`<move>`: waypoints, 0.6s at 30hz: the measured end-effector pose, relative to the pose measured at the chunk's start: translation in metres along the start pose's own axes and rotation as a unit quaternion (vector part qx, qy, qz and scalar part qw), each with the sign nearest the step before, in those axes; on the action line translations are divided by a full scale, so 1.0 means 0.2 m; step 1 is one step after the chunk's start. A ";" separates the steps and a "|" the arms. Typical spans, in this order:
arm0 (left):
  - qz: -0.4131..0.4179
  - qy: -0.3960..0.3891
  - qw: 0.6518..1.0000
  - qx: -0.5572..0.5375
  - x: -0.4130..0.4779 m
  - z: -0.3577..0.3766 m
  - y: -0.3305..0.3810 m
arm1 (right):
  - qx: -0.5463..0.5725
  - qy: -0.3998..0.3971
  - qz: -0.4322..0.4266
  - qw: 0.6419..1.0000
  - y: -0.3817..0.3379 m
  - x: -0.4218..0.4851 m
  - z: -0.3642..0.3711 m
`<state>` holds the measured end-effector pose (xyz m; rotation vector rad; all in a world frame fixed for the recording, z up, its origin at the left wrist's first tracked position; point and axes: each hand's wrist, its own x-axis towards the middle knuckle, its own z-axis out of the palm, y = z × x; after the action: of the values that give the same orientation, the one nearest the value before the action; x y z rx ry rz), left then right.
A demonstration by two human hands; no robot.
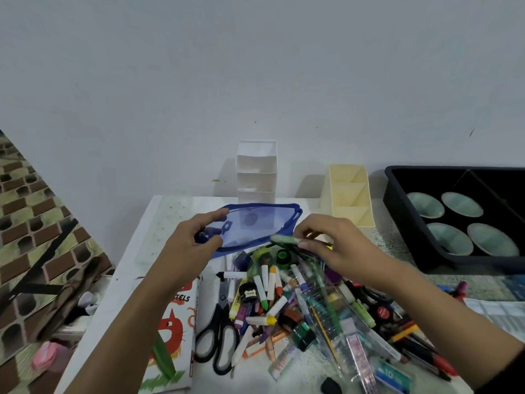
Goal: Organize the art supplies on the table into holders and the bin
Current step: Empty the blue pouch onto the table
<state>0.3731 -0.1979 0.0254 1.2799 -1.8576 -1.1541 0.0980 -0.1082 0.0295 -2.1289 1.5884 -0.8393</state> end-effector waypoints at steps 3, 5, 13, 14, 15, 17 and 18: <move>0.012 -0.013 1.000 0.006 -0.02 0.05 0.05 | 0.145 0.071 0.036 0.986 -0.09 0.01 -0.04; 0.028 -0.026 0.999 0.012 -0.03 0.08 0.10 | 0.197 0.111 0.034 0.974 -0.14 0.04 -0.07; 0.075 -0.066 0.994 0.050 -0.03 0.28 0.28 | 0.264 0.189 0.018 0.946 -0.17 0.08 -0.19; 0.077 -0.072 0.993 0.052 -0.02 0.31 0.29 | 0.284 0.186 0.026 0.940 -0.17 0.07 -0.22; 0.078 -0.077 0.993 0.047 -0.02 0.34 0.30 | 0.286 0.171 0.032 0.942 -0.16 0.07 -0.25; 0.074 -0.087 0.993 0.023 -0.01 0.39 0.34 | 0.248 0.117 0.040 0.961 -0.11 0.03 -0.31; 0.074 -0.092 0.993 0.009 0.00 0.41 0.36 | 0.212 0.090 0.045 0.972 -0.09 0.01 -0.34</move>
<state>0.2747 -0.1602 0.0526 1.0543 -2.0620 -1.2119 0.0673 -0.0993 0.0921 -1.7078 1.4174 -1.2440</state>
